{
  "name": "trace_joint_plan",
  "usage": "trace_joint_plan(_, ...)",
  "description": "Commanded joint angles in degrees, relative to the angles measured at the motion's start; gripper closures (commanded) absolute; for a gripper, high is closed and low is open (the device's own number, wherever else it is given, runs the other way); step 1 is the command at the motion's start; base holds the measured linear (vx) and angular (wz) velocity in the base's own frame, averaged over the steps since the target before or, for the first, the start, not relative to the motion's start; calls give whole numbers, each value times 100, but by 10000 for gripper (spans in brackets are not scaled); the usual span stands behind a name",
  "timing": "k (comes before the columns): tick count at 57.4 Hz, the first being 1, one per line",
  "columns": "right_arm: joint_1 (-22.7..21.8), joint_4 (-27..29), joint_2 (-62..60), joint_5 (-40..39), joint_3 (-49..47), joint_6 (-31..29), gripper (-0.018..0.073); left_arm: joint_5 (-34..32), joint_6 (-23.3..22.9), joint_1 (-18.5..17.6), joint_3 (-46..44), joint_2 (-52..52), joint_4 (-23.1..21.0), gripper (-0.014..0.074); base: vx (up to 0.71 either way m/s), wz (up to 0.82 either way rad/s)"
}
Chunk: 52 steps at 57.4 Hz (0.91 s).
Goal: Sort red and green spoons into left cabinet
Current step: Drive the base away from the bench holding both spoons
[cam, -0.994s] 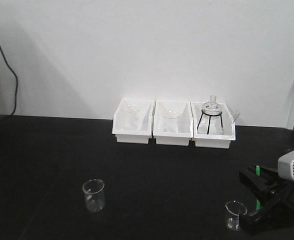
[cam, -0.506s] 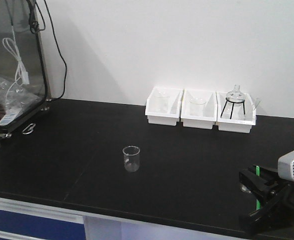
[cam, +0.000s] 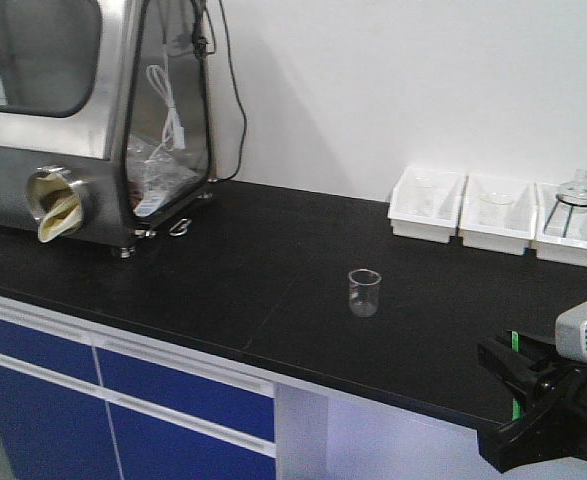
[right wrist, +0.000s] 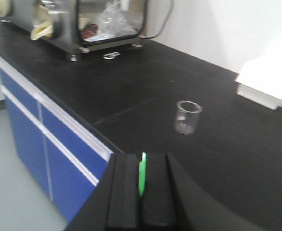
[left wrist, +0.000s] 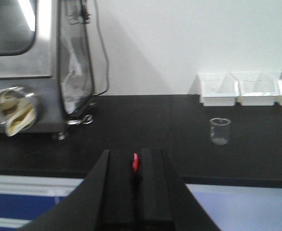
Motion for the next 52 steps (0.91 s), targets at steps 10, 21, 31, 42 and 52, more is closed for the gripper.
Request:
trace_joint_plan(10, -21, 54, -95, -291, -154, 23, 565, -496, -31, -20, -154, -21, -46, 603, -6, 50)
trace_joint_plan(21, -21, 54, -95, -286, -154, 23, 565, -496, -31, -20, -154, -21, -46, 603, 0, 65)
trace_joint_plan(31, -21, 54, -95, -286, -154, 23, 565, -496, -31, -20, -154, -21, -46, 603, 8, 93)
trace_joint_plan(42, -21, 54, -95, -286, -154, 23, 565, -496, -31, -20, -154, -21, -46, 603, 15, 101)
trace_joint_plan(52, -21, 54, -95, -286, -154, 23, 565, -496, -31, -20, -154, -21, -46, 603, 19, 79)
